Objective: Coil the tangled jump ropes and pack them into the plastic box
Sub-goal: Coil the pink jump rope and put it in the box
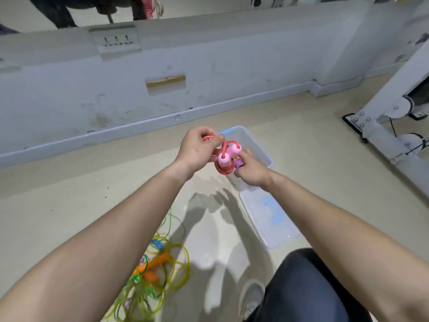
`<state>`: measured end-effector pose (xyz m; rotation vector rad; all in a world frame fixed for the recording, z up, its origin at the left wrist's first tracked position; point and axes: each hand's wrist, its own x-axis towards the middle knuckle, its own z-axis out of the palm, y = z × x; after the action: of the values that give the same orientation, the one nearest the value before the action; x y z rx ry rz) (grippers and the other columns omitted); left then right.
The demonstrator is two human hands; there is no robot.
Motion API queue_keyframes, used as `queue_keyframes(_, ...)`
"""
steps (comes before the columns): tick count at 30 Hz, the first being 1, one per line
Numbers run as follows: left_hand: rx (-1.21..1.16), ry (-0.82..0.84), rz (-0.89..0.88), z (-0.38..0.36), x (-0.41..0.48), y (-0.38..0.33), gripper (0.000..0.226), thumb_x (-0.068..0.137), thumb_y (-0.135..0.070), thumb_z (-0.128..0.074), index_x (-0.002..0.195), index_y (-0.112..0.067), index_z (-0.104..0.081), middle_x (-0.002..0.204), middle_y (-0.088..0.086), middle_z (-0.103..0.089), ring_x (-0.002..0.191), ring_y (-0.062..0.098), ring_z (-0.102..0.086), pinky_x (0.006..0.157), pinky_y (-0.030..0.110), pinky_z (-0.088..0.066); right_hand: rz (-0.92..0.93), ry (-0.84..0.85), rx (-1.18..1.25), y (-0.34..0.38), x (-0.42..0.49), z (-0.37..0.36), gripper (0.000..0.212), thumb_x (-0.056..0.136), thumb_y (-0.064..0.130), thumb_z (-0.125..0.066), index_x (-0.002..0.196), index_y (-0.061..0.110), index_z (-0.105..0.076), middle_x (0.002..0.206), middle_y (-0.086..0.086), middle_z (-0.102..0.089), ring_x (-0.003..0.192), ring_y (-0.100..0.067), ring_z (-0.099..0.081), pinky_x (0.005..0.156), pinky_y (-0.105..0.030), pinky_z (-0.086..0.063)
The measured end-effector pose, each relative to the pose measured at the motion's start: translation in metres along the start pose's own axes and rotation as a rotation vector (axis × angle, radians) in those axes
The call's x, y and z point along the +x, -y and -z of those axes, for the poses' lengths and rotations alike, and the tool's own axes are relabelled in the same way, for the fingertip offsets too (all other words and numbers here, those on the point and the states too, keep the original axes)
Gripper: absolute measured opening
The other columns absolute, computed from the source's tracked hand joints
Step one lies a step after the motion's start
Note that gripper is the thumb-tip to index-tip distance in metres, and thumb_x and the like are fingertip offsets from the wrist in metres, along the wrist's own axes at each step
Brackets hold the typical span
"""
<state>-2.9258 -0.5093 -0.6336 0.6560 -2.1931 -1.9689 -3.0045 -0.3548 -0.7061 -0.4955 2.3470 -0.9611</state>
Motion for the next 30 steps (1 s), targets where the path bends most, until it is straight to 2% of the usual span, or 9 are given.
queue_keyframes(2,-0.077,0.072,0.053,-0.010,0.028,-0.001,0.008,0.098,-0.014,-0.064,0.093,-0.009,-0.060,0.083,0.005,-0.062,0.063,0.020,-0.070,0.068,0.034,-0.063,0.088,0.061,-0.171,-0.017,0.023,0.017,0.084,0.074,0.020,-0.066,0.151,0.032,-0.033,0.140,0.004,-0.031,0.131,-0.025,-0.036,0.110,-0.036,-0.035)
queue_keyframes(5,-0.168,0.128,0.119,-0.029,0.072,0.012,0.007,0.099,-0.012,-0.061,0.094,-0.010,-0.059,0.089,0.005,-0.063,0.061,0.016,-0.070,0.061,0.030,-0.062,0.146,0.043,-0.087,-0.041,0.052,0.028,0.100,0.061,0.042,-0.082,0.149,0.036,-0.034,0.136,0.011,-0.039,0.128,-0.015,-0.040,0.107,-0.032,-0.036)
queue_keyframes(9,-0.214,0.108,0.212,-0.061,0.136,0.046,0.005,0.101,-0.012,-0.059,0.096,-0.010,-0.058,0.087,0.004,-0.065,0.051,0.010,-0.067,0.052,0.020,-0.055,0.045,-0.006,0.213,-0.091,0.103,0.024,0.078,0.055,0.040,-0.084,0.122,0.026,-0.047,0.102,0.005,-0.069,0.091,-0.013,-0.068,0.086,-0.041,-0.055)
queue_keyframes(14,-0.192,-0.016,0.277,-0.106,0.225,0.108,0.027,0.097,-0.036,-0.063,0.093,-0.009,-0.062,0.078,0.005,-0.063,0.058,0.015,-0.066,0.064,0.028,-0.058,-0.122,-0.085,0.007,-0.139,0.163,0.025,0.066,0.065,0.045,-0.084,0.118,0.024,-0.051,0.101,0.003,-0.070,0.090,-0.022,-0.067,0.082,-0.039,-0.056)
queue_keyframes(17,0.354,0.030,0.237,-0.130,0.263,0.158,0.058,0.083,-0.046,-0.072,0.124,-0.009,-0.057,0.115,0.013,-0.061,0.103,0.030,-0.065,0.098,0.038,-0.052,-0.220,-0.092,-0.259,-0.154,0.195,0.010,0.061,0.067,0.055,-0.076,0.111,0.021,-0.052,0.089,0.007,-0.060,0.082,-0.019,-0.059,0.067,-0.034,-0.047)
queue_keyframes(19,0.754,0.094,0.149,-0.140,0.272,0.188,0.055,0.091,-0.033,-0.065,0.136,-0.008,-0.047,0.134,0.018,-0.045,0.117,0.033,-0.056,0.100,0.038,-0.046,-0.271,-0.090,-0.396,-0.164,0.209,-0.004,0.048,0.069,0.055,-0.072,0.100,0.023,-0.053,0.084,0.008,-0.057,0.075,-0.017,-0.058,0.058,-0.031,-0.041)
queue_keyframes(23,1.163,0.204,0.016,-0.147,0.277,0.223,0.040,0.095,-0.030,-0.052,0.131,-0.013,-0.051,0.128,0.015,-0.051,0.120,0.036,-0.054,0.098,0.043,-0.044,-0.341,-0.016,-0.537,-0.177,0.218,-0.022,0.025,0.074,0.044,-0.067,0.076,0.025,-0.050,0.082,0.005,-0.061,0.071,-0.016,-0.058,0.064,-0.028,-0.042)
queue_keyframes(28,1.081,0.279,-0.058,-0.142,0.270,0.223,0.042,0.095,-0.024,-0.055,0.135,-0.010,-0.055,0.133,0.016,-0.055,0.125,0.034,-0.052,0.098,0.040,-0.045,-0.361,0.150,-0.703,-0.172,0.213,-0.030,0.016,0.078,0.031,-0.066,0.078,0.022,-0.053,0.089,0.007,-0.061,0.089,-0.020,-0.061,0.078,-0.030,-0.043)
queue_keyframes(30,1.006,0.246,-0.106,-0.130,0.258,0.214,0.041,0.096,-0.023,-0.055,0.135,-0.012,-0.058,0.134,0.015,-0.058,0.125,0.032,-0.053,0.099,0.040,-0.047,-0.336,0.111,-0.727,-0.163,0.207,-0.028,0.011,0.081,0.025,-0.064,0.081,0.021,-0.055,0.093,0.005,-0.057,0.101,-0.024,-0.063,0.083,-0.033,-0.041)
